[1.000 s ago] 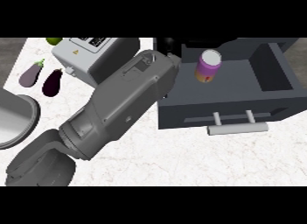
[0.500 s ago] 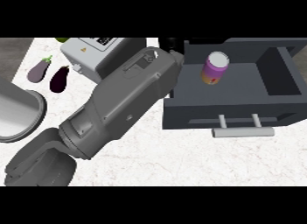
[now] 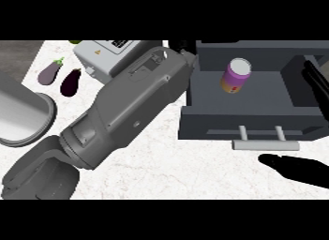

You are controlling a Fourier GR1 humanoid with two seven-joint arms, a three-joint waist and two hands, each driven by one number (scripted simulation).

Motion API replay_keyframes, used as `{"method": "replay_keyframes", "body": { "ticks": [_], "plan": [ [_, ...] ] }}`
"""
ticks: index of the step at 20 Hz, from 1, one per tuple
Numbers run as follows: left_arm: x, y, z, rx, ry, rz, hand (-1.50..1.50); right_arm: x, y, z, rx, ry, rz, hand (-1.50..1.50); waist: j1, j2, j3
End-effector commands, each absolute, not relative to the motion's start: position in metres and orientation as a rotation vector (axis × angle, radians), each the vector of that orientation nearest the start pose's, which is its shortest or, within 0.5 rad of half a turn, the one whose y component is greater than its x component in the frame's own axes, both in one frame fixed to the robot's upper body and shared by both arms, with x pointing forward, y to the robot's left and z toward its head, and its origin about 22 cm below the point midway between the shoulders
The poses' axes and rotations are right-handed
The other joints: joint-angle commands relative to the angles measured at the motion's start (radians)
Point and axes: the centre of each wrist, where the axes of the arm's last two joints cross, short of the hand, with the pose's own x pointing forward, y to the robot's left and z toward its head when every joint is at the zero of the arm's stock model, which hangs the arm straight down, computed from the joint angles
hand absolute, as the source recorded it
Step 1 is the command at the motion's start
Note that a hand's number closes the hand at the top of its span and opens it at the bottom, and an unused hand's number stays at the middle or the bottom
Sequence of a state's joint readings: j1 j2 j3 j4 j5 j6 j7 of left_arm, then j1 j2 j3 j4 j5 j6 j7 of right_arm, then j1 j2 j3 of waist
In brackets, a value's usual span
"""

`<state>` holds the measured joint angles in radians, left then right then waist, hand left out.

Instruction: Pick up the can, place it into the drawer and close the drawer

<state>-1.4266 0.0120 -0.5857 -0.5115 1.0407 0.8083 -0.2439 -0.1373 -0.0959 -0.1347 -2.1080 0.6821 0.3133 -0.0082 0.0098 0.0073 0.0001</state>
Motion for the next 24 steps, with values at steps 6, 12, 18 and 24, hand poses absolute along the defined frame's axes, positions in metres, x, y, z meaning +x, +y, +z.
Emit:
{"method": "replay_keyframes", "body": {
  "ticks": [6,12,18,24],
  "plan": [
    [0.424,0.001,0.198,0.004,-1.726,0.168,-1.50,0.292,-0.201,0.123,-0.837,-1.898,1.003,-1.50,0.012,-0.001,0.000],
    [0.425,0.021,0.217,0.032,-1.702,0.146,-1.50,0.324,-0.194,0.096,-0.958,-1.757,1.191,-1.50,0.029,-0.009,0.000],
    [0.415,0.035,0.202,0.028,-1.708,0.157,-1.50,0.369,-0.190,0.061,-1.031,-1.690,1.128,-1.50,0.048,-0.004,0.001],
    [0.421,0.073,0.201,0.074,-1.729,0.155,-1.50,0.396,-0.191,0.046,-1.094,-1.637,1.177,-1.50,0.032,0.002,0.001]
  ]
}}
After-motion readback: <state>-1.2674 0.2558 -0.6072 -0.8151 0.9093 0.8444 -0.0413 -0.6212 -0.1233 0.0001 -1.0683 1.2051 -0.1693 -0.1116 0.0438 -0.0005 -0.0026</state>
